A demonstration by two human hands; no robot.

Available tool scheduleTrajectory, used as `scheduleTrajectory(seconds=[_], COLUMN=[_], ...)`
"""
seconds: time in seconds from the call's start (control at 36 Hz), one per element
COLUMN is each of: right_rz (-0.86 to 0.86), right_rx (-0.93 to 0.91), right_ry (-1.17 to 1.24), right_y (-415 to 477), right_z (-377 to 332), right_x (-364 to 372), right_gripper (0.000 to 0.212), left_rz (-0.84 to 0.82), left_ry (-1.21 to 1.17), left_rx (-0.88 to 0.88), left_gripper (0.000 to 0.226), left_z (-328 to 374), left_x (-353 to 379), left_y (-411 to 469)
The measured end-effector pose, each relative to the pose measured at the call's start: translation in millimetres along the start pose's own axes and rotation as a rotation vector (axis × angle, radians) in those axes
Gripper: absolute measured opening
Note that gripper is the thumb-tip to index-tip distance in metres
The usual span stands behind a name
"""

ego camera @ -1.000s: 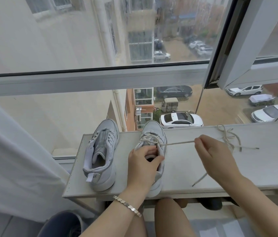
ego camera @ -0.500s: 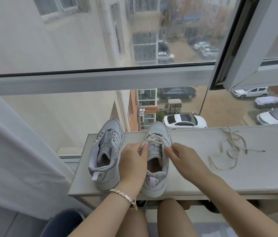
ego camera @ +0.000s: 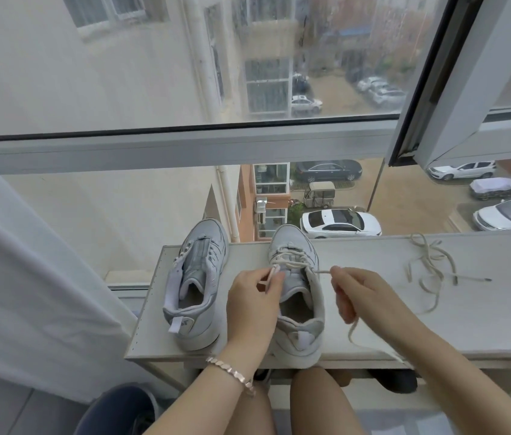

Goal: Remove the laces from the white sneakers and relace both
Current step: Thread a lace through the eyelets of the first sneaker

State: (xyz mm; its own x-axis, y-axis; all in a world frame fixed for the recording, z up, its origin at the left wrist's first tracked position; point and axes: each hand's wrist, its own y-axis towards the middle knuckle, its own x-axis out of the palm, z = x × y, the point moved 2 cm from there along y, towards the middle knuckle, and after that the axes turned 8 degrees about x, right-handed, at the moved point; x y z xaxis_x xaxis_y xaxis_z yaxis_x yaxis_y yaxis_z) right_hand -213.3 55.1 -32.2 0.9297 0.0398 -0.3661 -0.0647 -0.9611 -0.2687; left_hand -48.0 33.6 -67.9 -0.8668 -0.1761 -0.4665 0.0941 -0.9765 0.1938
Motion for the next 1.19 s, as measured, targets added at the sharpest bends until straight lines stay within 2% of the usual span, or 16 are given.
scheduleTrajectory(seconds=[0.06,0.11,0.17,0.25,0.33,0.42,0.47,0.64,0.67,0.72,0.78,0.81,0.92,1.03,1.11,1.19], right_rz=[-0.037,-0.038,-0.036,-0.029,-0.053,-0.077,-0.112,-0.302,-0.315,-0.306,-0.266,-0.245,-0.195,-0.146,0.009,-0.013], right_rx=[-0.001,-0.073,-0.188,-0.352,-0.402,-0.322,-0.236,-0.086,-0.094,-0.115,-0.136,-0.142,-0.162,-0.206,-0.163,-0.044], right_ry=[0.25,0.379,0.357,0.276,0.262,0.305,0.334,0.453,0.464,0.472,0.438,0.416,0.375,0.246,-0.039,-0.09], right_y=[0,-1,-2,-7,-11,-7,-2,7,7,9,13,15,21,24,27,25], right_z=[-9,-23,-36,-55,-70,-77,-79,-84,-85,-88,-89,-90,-91,-88,-70,-47], right_x=[-7,-15,-20,-21,-16,-8,-3,15,19,27,32,34,38,38,32,29], right_gripper=[0.04,0.041,0.043,0.033,0.04,0.047,0.044,0.03,0.029,0.027,0.026,0.026,0.026,0.025,0.026,0.019], left_rz=[-0.039,-0.044,-0.03,-0.024,-0.017,-0.049,-0.05,0.088,0.089,-0.027,-0.228,-0.293,-0.371,-0.423,-0.273,-0.031], left_ry=[-0.013,-0.03,-0.069,-0.081,-0.091,-0.15,-0.152,0.309,0.267,-0.083,-0.522,-0.612,-0.516,-0.462,-0.453,-0.465], left_rx=[-0.019,-0.031,-0.034,0.014,0.055,0.027,0.02,0.269,0.285,0.176,-0.019,-0.079,-0.043,-0.077,-0.156,-0.168], left_gripper=[0.021,0.025,0.024,0.029,0.027,0.026,0.029,0.027,0.021,0.009,0.03,0.035,0.013,0.023,0.025,0.023], left_z=[-1,-2,-1,0,1,0,-1,8,14,28,41,42,42,34,28,20], left_x=[-2,-5,-10,-14,-16,-17,-21,-42,-44,-44,-39,-37,-34,-28,-27,-30], left_y=[-2,-3,-4,-6,-6,-3,0,6,6,5,4,3,1,1,2,3])
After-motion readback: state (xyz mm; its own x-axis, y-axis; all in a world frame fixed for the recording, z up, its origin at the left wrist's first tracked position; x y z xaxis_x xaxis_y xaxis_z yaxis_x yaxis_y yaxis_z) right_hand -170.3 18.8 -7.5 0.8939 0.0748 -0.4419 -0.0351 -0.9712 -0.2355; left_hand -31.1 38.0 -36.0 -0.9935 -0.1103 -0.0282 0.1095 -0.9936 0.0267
